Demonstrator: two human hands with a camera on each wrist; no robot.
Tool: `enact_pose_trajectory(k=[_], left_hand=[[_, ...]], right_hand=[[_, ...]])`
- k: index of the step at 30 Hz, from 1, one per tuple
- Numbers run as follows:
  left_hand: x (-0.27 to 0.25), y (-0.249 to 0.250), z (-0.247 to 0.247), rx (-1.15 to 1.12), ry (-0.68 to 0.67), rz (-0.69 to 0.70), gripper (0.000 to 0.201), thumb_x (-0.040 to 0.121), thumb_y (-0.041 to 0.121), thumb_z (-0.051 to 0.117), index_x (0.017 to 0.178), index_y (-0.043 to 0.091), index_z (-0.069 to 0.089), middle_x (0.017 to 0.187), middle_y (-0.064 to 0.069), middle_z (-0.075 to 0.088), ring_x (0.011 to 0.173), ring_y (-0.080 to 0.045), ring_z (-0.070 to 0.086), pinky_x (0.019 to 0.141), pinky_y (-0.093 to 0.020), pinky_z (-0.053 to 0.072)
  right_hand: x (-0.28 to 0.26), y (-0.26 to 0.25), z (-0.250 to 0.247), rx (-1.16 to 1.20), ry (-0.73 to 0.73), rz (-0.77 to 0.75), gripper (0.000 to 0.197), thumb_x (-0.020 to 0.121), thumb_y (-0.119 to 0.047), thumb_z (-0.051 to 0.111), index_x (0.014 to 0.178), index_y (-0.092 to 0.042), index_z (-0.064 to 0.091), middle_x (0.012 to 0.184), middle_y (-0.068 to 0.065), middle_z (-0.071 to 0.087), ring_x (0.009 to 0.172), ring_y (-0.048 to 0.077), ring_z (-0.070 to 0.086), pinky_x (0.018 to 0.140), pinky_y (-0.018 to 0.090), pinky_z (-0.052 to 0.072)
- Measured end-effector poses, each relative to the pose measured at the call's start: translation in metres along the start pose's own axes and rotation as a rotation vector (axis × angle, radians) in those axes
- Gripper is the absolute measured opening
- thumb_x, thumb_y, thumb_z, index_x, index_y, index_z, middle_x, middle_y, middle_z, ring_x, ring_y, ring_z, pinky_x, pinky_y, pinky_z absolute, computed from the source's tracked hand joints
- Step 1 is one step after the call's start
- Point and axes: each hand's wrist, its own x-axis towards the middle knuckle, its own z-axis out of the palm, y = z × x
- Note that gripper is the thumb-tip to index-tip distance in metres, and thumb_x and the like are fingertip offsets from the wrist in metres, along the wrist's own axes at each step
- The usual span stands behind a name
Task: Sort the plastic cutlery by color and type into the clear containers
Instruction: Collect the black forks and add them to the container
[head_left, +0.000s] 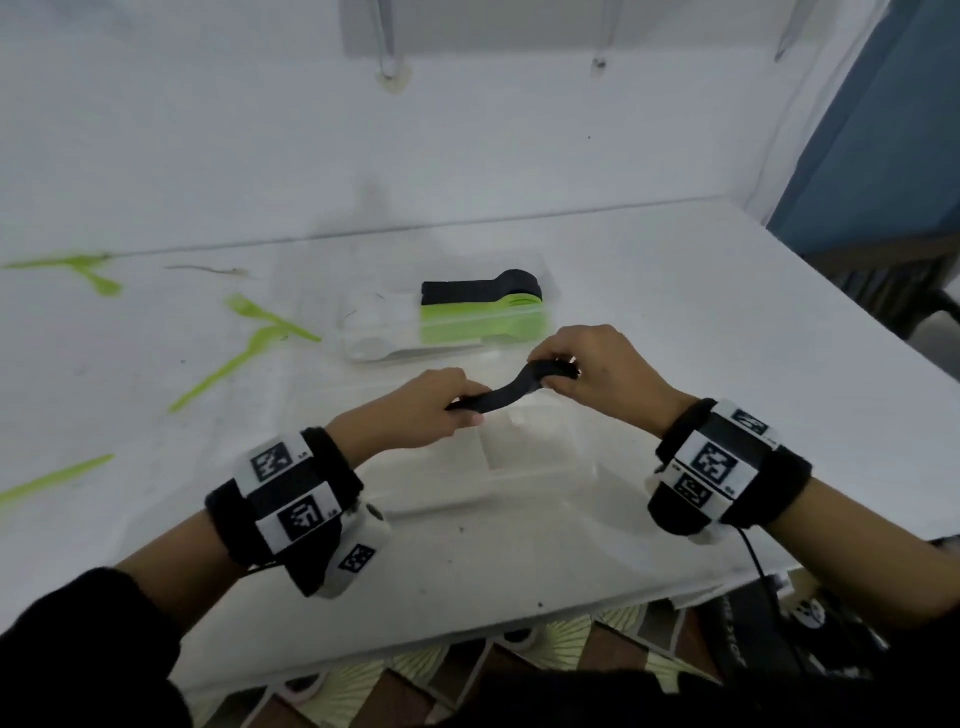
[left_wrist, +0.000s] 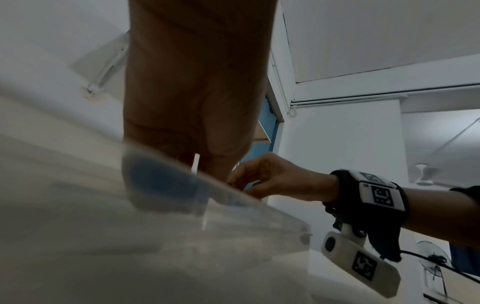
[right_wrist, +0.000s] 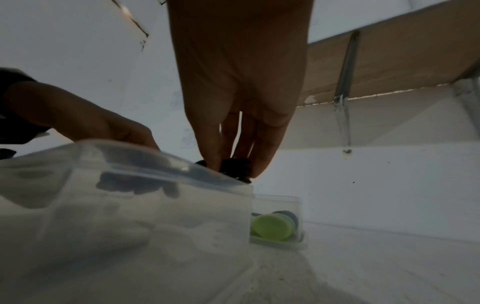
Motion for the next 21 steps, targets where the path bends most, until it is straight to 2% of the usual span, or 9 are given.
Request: enact_pose_trajectory(k=[3,6,8,10,13,15,17,21], left_hand=[[-0.002,-0.004,-0.004,0.015,-0.036,-0.029,0.029,0.093,0.012,0.052,0.121,0.009,0.059,0.085,-0.004,0.042,0.077,-0.008,0.042,0.076,-0.027,0.034],[-0.006,-0.007,-0.007,0.046,-0.051,-0.099,0.036,0.094,0.015,0.053,0.130,0.019,0.054,0.088,0.000,0.039,0.091,-0.016,0.041,0.083,-0.026,0.031],[-0.008,-0.008,-0.005,0.109,-0.085,-0.158,0.039,0.094,0.019,0.053,0.132,0.024,0.052,0.095,-0.001,0.041,0.099,-0.020,0.043,0.088,-0.029,0.034],[-0.009,-0.008,0.000,0.171,-0.088,-0.199,0.037,0.093,0.023,0.055,0.128,0.030,0.056,0.095,0.000,0.043,0.104,-0.021,0.044,0.087,-0.032,0.038],[-0.007,-0.008,0.007,0.175,0.020,-0.252,0.035,0.087,0.025,0.064,0.122,0.028,0.061,0.096,0.001,0.049,0.101,-0.018,0.049,0.075,-0.028,0.037],[-0.004,-0.008,0.011,0.121,0.112,-0.256,0.035,0.080,0.020,0.071,0.114,0.022,0.065,0.101,-0.001,0.055,0.097,-0.019,0.054,0.075,-0.030,0.041],[-0.002,-0.006,0.016,0.075,0.182,-0.252,0.029,0.075,0.017,0.075,0.103,0.018,0.069,0.099,-0.003,0.058,0.092,-0.021,0.057,0.077,-0.034,0.045],[-0.005,-0.007,0.025,0.121,0.316,-0.271,0.024,0.076,0.023,0.074,0.100,0.023,0.071,0.093,0.005,0.061,0.092,-0.015,0.054,0.067,-0.027,0.034]], right_hand=[[0.005,0.001,0.001,0.012,-0.094,-0.039,0.016,0.080,-0.014,0.068,0.096,-0.017,0.069,0.087,-0.003,0.064,0.079,0.015,0.057,0.075,0.035,0.048],[0.009,0.001,0.002,-0.023,-0.179,-0.078,0.014,0.080,-0.021,0.069,0.094,-0.018,0.068,0.082,-0.007,0.058,0.079,0.016,0.055,0.071,0.036,0.048],[0.011,-0.001,0.004,-0.086,-0.253,-0.099,0.015,0.081,-0.024,0.067,0.095,-0.019,0.067,0.085,-0.006,0.061,0.078,0.012,0.052,0.066,0.030,0.044],[0.013,-0.002,0.007,-0.135,-0.312,-0.116,0.019,0.082,-0.023,0.066,0.100,-0.018,0.065,0.090,-0.005,0.063,0.079,0.009,0.047,0.059,0.023,0.036],[0.013,-0.002,0.012,-0.206,-0.348,-0.124,0.027,0.083,-0.018,0.063,0.110,-0.016,0.059,0.097,0.001,0.065,0.087,0.016,0.052,0.062,0.026,0.031],[0.012,-0.001,0.014,-0.251,-0.326,-0.128,0.024,0.083,-0.014,0.060,0.107,-0.013,0.059,0.100,0.006,0.062,0.092,0.022,0.055,0.065,0.027,0.031],[0.011,0.000,0.016,-0.277,-0.303,-0.128,0.020,0.084,-0.010,0.057,0.104,-0.010,0.059,0.102,0.008,0.058,0.091,0.025,0.054,0.065,0.028,0.032],[0.008,0.002,0.020,-0.325,-0.285,-0.121,0.017,0.086,-0.009,0.055,0.102,-0.009,0.062,0.104,0.007,0.055,0.091,0.025,0.055,0.065,0.028,0.035]])
